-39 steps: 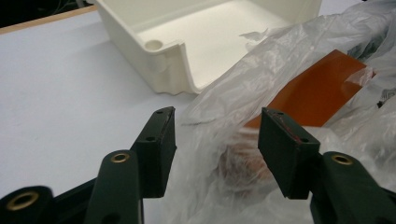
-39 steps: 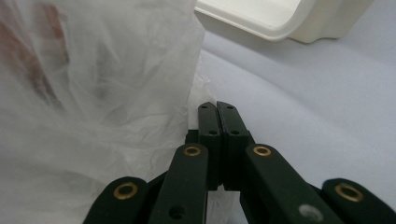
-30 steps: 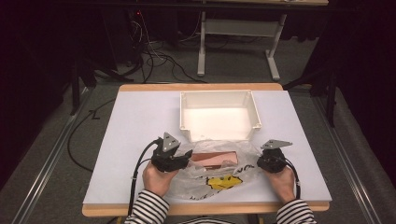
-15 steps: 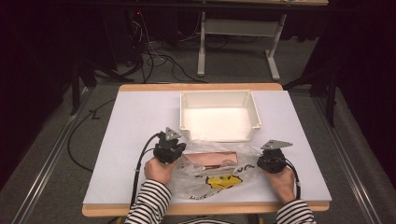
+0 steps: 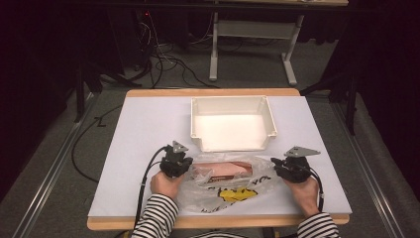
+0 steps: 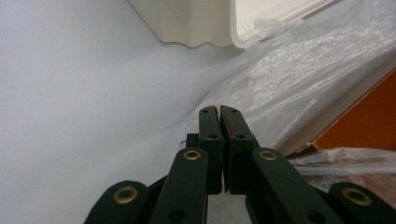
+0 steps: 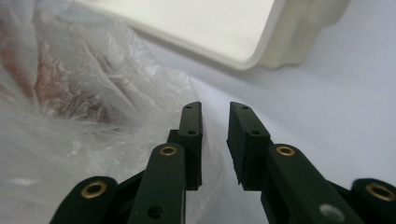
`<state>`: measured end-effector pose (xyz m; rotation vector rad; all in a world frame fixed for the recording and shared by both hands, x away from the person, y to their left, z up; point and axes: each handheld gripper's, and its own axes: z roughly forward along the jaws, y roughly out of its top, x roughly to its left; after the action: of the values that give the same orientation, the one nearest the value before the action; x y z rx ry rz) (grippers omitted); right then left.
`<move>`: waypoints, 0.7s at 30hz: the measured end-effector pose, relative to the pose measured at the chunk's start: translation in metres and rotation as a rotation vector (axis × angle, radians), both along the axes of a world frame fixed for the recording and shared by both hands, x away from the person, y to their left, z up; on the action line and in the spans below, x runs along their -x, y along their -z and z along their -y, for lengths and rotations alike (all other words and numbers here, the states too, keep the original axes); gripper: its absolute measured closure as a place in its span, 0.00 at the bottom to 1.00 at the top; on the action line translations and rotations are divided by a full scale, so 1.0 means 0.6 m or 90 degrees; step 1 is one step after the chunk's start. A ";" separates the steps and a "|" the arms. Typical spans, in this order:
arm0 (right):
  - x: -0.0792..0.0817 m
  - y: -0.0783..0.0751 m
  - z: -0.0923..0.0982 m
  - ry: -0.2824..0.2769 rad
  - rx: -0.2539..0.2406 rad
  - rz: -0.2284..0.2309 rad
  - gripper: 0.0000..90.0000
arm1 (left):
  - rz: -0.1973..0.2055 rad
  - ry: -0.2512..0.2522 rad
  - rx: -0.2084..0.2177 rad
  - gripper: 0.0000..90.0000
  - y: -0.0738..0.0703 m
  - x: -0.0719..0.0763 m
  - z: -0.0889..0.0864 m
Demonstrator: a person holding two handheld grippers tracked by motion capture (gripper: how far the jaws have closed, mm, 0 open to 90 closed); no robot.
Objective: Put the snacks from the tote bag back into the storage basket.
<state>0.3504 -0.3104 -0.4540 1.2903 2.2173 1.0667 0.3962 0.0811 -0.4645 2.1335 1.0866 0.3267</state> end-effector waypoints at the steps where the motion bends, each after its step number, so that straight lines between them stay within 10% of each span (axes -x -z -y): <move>1: 0.002 -0.009 0.004 0.002 -0.006 0.006 0.83 | 0.002 0.001 -0.001 0.97 0.000 0.000 0.000; 13: 0.018 -0.088 -0.016 -0.048 -0.066 0.053 0.70 | 0.016 0.010 0.008 0.97 -0.006 0.008 0.004; 21: 0.002 -0.062 -0.051 -0.086 -0.027 -0.002 0.61 | 0.019 0.012 0.011 0.97 -0.008 0.010 0.007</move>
<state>0.3492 -0.2797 -0.4169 1.1739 2.3242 1.1674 0.3899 0.0771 -0.4596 2.1156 1.0489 0.3383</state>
